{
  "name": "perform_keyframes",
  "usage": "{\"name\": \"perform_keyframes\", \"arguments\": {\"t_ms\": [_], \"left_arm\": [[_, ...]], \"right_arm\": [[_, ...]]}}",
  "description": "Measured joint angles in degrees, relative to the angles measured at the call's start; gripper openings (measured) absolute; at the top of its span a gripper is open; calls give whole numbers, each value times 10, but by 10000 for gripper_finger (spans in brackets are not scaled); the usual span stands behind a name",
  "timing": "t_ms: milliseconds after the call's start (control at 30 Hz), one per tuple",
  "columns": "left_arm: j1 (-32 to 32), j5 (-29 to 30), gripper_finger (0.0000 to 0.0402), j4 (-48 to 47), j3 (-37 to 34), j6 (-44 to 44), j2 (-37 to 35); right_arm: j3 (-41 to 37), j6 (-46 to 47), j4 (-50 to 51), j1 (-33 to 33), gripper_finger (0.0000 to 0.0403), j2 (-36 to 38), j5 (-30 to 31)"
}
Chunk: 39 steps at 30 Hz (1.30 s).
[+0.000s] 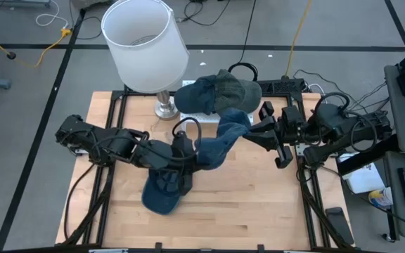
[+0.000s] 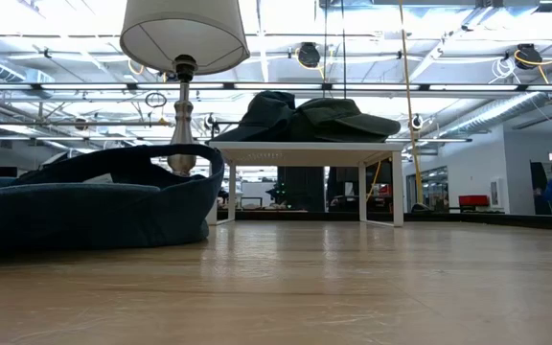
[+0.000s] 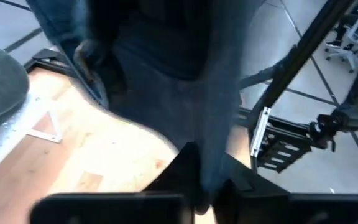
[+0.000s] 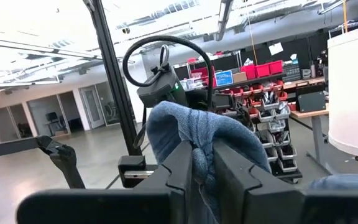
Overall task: Pick & Place hat
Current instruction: Stack the top blue cap on the blue cap on the shelf
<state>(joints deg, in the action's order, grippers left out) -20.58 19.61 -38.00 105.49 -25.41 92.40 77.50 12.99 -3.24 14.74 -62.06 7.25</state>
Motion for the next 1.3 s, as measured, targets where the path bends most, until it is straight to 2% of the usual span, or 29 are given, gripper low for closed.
{"name": "perform_keyframes", "arguments": {"t_ms": [67, 233, 300, 567, 700, 867, 1000, 1200, 1300], "left_arm": [[2, -12, 14, 1, 0, 5, 0], [3, -33, 15, -2, 0, 17, -2], [3, -54, 9, -17, 0, 19, -8], [5, -103, 8, -109, -1, -4, -57], [7, -167, 8, -150, 0, -18, -85], [6, -249, 8, -187, 0, -51, -112], [8, -337, 8, -203, -1, -84, -120], [10, -473, 8, -231, 0, -150, -120], [13, -519, 8, -235, 0, -159, -120]], "right_arm": [[0, 0, 0, 0, 40, 0, 0], [0, 25, 10, 0, 61, 10, -14], [0, 40, 34, -1, 80, 24, -31], [0, 97, 186, -1, 171, 100, -30], [0, 84, 232, -1, 192, 127, -27], [0, 87, 276, -1, 196, 128, -26], [0, 91, 302, -1, 196, 108, -28], [-1, 173, 292, -5, 196, 67, -29], [-1, 194, 280, -5, 196, 36, -30]]}}
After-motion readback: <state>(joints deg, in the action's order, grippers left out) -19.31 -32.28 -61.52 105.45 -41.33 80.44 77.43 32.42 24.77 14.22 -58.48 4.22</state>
